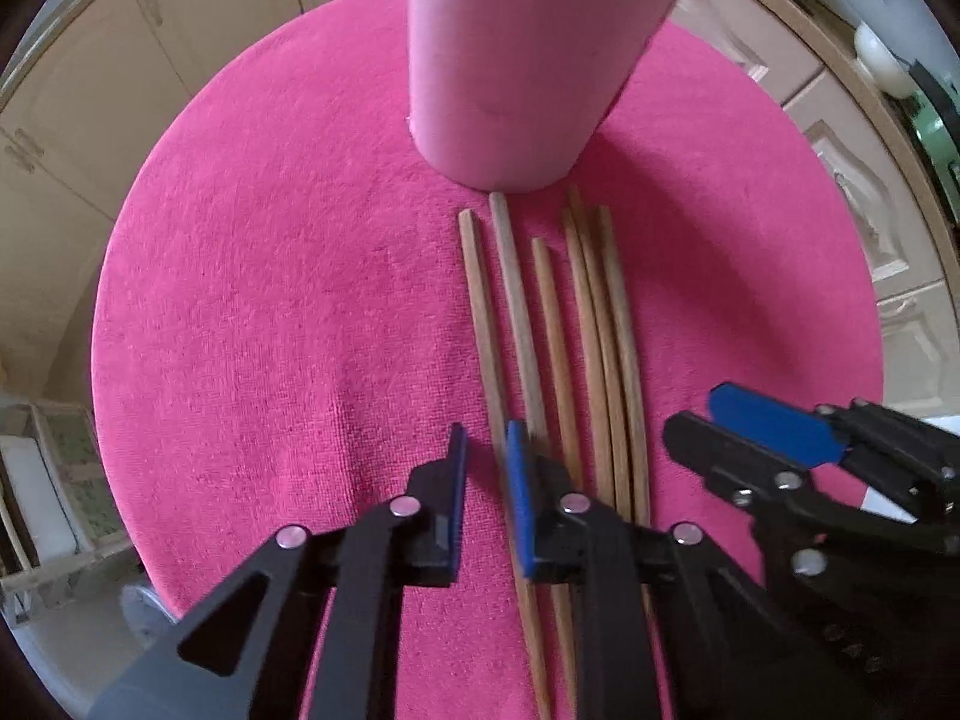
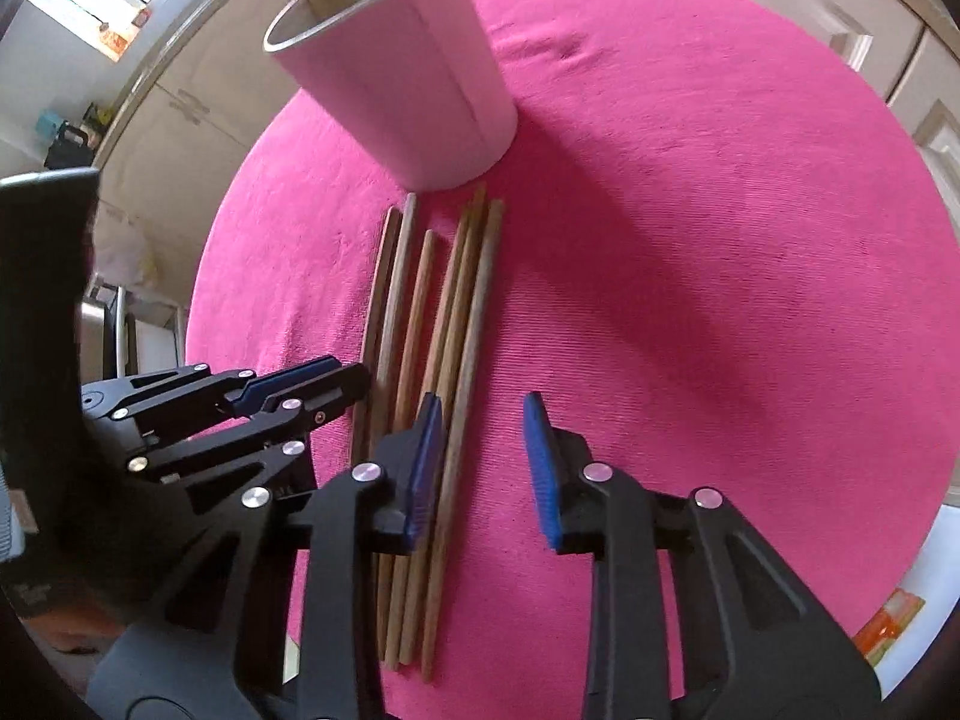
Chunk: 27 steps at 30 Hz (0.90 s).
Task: Organize utensils
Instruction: 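Close the left tool on one chopstick while the right tool grasps another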
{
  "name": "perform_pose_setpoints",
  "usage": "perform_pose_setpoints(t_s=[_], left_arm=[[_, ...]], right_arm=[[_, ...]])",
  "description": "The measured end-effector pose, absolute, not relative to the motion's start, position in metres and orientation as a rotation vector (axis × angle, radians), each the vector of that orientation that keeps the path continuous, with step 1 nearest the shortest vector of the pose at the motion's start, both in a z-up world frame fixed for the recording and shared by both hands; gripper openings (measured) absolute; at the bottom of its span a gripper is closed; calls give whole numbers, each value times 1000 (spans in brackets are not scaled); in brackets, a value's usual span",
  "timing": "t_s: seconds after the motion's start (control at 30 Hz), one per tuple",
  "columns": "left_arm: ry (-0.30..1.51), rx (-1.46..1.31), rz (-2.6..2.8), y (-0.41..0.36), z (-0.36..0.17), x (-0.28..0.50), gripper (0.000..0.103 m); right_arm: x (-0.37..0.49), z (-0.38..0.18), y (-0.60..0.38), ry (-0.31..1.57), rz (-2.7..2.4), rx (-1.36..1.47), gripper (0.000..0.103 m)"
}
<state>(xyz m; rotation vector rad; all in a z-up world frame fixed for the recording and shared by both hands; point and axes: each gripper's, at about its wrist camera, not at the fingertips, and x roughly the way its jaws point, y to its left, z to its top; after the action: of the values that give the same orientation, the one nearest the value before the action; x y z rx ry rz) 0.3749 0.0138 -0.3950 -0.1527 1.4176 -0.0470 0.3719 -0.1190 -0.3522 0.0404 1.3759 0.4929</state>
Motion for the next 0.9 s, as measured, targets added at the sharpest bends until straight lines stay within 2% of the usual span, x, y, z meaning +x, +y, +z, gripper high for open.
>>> perform_pose_setpoints(t_s=[0.33,0.5,0.67,0.8,0.9], left_arm=[[1450,-161,-39,11,-400,375,14],[1481,-60,-75,-6,-402,388,10],[1483,-213,-47,18,-401,385,6],[1478,-180,-40,24,-398,376,6],[1475,-198,-40,30,-398,371,6]], right_arm=[[379,-358,-118,1427,451,39,25],[379,-358,-123,1447,450,59,25],[388,-358,-121,1463,466,36,24],[389,-365,-114,1486,468,2,16],[390,-366,-108,1492,464,-21,16]])
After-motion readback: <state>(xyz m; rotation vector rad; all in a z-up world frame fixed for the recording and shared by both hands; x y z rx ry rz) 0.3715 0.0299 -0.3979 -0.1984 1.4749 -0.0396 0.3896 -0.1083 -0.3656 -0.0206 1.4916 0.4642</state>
